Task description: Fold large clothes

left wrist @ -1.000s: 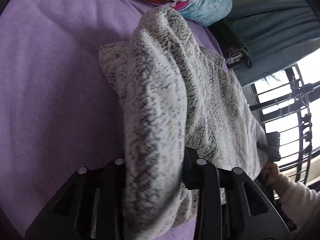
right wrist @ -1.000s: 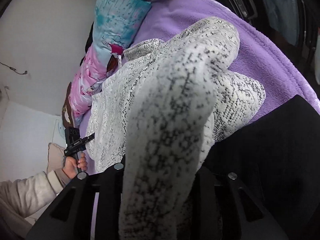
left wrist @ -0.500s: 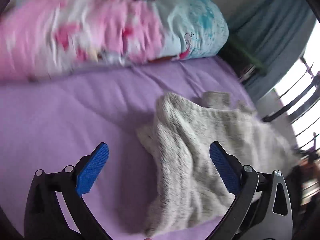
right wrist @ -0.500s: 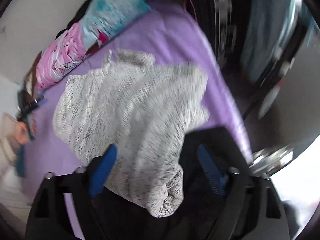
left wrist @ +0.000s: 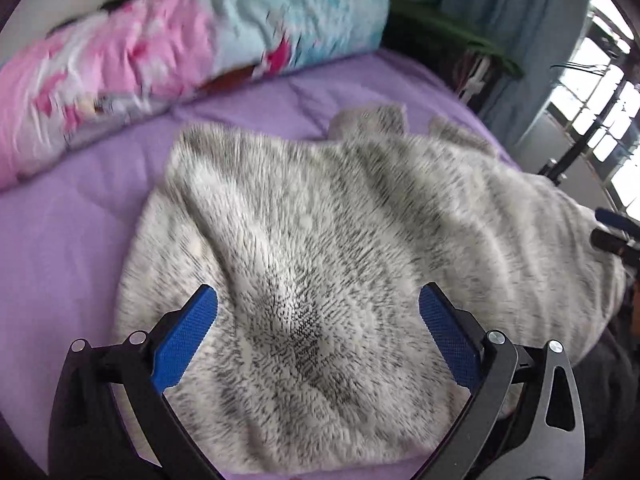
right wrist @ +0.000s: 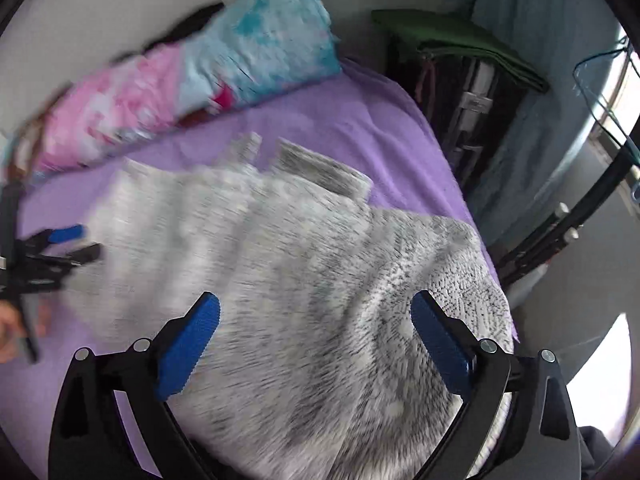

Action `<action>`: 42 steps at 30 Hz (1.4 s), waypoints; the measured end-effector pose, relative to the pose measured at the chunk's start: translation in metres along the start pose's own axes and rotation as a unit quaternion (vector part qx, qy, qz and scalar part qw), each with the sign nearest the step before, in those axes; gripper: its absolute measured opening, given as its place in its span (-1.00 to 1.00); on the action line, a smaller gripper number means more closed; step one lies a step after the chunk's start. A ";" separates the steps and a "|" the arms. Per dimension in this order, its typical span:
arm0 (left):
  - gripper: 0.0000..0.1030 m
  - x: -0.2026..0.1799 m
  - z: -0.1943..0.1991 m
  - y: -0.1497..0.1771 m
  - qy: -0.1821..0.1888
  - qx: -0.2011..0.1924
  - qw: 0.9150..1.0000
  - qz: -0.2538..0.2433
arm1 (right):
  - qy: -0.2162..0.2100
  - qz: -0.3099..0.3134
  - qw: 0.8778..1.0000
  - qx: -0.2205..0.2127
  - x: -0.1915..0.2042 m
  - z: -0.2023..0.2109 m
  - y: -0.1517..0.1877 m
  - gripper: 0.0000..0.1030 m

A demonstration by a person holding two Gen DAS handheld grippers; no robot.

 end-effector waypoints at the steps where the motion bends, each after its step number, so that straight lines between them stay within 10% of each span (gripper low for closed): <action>1: 0.88 0.004 -0.009 0.001 -0.011 0.000 1.000 -0.001 | 0.015 -0.005 1.000 0.002 -0.005 -0.013 0.005 0.83; 5: 0.88 0.020 -0.033 0.014 -0.005 -0.012 1.000 -0.027 | 0.065 0.053 0.996 -0.006 -0.007 -0.046 0.029 0.88; 14: 0.91 0.026 -0.056 0.027 -0.023 -0.008 0.999 -0.025 | 0.033 0.006 0.999 0.037 -0.025 -0.090 0.034 0.91; 25: 0.89 -0.003 0.010 0.041 -0.092 -0.046 0.993 -0.055 | 0.111 -0.012 0.994 -0.013 0.010 -0.012 0.057 0.88; 33: 0.89 0.003 -0.021 0.057 -0.091 0.013 0.996 0.016 | 0.105 -0.048 0.993 0.001 -0.001 -0.040 0.057 0.91; 42: 0.89 -0.040 0.084 0.052 -0.114 -0.022 0.993 -0.033 | 0.058 -0.034 0.996 -0.060 0.047 0.078 0.019 0.89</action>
Point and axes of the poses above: each gripper's, at about its wrist camera, not at the fingertips, and z roughly against the way its jaws point, x to its left, y to its underside, the point moved 6 cm from there along -z, roughly the way its jaws point, and after that the axes turned 5 degrees about y, right-handed, at the moved point
